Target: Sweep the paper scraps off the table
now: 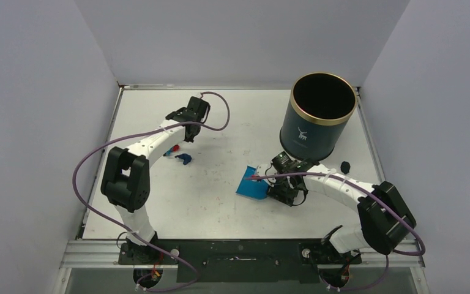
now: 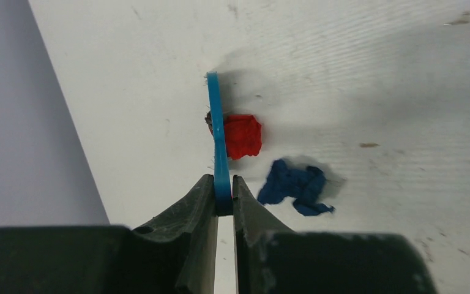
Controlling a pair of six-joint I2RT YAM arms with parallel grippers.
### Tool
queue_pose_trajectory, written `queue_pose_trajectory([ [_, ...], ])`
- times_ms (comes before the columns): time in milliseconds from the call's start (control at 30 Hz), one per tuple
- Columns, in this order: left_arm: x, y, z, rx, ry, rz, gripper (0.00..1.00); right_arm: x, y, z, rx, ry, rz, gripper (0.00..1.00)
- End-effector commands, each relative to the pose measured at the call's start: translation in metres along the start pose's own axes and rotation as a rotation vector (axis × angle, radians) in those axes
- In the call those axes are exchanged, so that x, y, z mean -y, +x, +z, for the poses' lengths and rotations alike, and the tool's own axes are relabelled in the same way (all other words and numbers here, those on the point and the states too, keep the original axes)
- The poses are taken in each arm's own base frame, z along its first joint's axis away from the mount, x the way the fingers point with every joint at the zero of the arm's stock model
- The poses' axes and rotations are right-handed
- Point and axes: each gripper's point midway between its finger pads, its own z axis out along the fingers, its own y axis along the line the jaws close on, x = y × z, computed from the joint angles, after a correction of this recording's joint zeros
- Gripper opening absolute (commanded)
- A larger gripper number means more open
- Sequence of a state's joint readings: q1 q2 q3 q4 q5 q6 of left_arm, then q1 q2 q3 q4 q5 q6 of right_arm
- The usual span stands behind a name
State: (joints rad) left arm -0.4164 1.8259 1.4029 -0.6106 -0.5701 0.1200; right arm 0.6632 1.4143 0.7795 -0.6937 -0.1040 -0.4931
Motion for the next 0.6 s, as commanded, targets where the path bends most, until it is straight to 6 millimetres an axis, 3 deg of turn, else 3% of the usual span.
queue_pose_trajectory([
  [0, 0.038, -0.006, -0.040, 0.039, 0.200, -0.055, 0.00, 0.008, -0.004, -0.010, 0.092, 0.028, 0.000, 0.56],
  [167, 0.075, 0.003, -0.070, 0.023, 0.346, -0.059, 0.00, 0.005, -0.002, -0.011, 0.119, 0.026, 0.002, 0.57],
  [300, 0.095, -0.002, -0.097, 0.057, 0.457, -0.098, 0.00, 0.000, -0.002, -0.008, 0.116, 0.005, -0.005, 0.56],
  [467, 0.096, -0.017, -0.127, 0.128, 0.525, -0.157, 0.00, -0.009, -0.006, -0.002, 0.108, -0.017, -0.035, 0.55],
  [567, 0.083, -0.021, -0.141, 0.161, 0.518, -0.182, 0.00, -0.008, -0.006, 0.005, 0.067, -0.011, -0.039, 0.43],
])
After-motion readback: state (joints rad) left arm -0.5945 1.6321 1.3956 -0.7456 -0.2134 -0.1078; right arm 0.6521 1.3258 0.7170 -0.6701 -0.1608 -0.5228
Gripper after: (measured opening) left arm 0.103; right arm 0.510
